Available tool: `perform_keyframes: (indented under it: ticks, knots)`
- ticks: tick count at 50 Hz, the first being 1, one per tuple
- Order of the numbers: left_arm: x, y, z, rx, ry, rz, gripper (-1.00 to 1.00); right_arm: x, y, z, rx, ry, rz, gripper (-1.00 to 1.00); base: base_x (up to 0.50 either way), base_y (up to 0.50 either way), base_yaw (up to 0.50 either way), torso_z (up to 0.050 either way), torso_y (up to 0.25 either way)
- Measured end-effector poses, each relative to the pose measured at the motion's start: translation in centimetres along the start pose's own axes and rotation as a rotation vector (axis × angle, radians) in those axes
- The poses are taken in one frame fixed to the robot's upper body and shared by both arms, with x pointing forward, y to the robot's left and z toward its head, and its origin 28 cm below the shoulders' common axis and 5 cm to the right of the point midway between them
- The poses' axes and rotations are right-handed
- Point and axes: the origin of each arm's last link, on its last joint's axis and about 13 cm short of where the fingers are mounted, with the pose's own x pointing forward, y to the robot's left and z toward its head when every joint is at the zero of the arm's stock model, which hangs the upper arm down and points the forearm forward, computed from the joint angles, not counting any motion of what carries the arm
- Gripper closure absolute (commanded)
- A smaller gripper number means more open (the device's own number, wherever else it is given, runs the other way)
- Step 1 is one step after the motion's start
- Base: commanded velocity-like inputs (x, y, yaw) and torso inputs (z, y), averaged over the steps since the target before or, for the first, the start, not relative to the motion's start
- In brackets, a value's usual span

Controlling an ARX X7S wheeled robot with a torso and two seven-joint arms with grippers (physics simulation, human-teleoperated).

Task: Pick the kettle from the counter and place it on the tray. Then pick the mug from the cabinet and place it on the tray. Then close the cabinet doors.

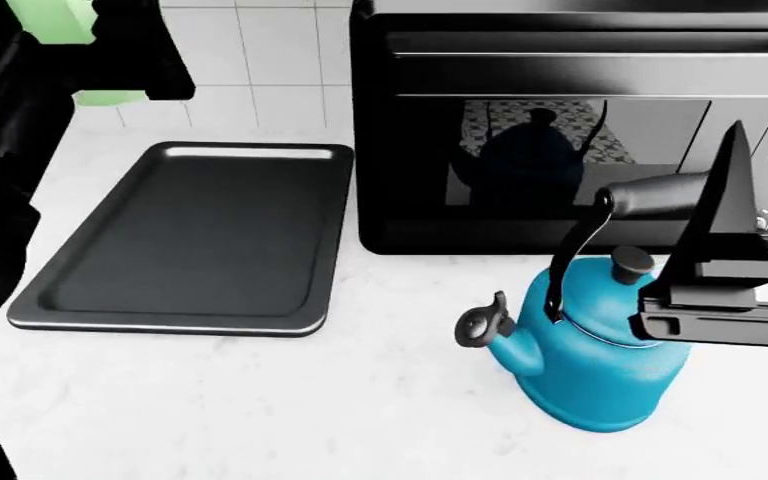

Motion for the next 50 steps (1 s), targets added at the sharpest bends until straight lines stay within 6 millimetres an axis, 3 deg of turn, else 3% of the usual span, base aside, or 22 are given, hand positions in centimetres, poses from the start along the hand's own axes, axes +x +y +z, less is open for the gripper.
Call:
perform_keyframes:
  ticks: [16, 28, 40, 50]
  knots:
    - [9.6, -0.3, -4.7, 0.055, 0.188, 0.135, 1.0, 0.2, 0.0, 0.3, -0.006, -0.016, 0.0, -1.0, 0.0, 0.0, 0.0, 0.0, 0.001]
    - [14.3, -0.8, -8.7, 0.106, 0.306, 0.204, 1.0, 0.2, -0.2, 0.4, -0.002, -0.013, 0.001, -1.0, 0.0, 0.0, 0.0, 0.0, 0.001]
    - [14.9, -1.3, -12.7, 0.144, 0.424, 0.224, 1.0, 0.2, -0.3, 0.5, 0.001, -0.008, 0.001, -1.0, 0.0, 0.0, 0.0, 0.0, 0.0]
    - [14.4, -1.8, -14.6, 0.161, 0.484, 0.203, 1.0, 0.2, -0.4, 0.5, 0.01, -0.003, 0.002, -1.0, 0.27, 0.0, 0.0, 0.0, 0.001]
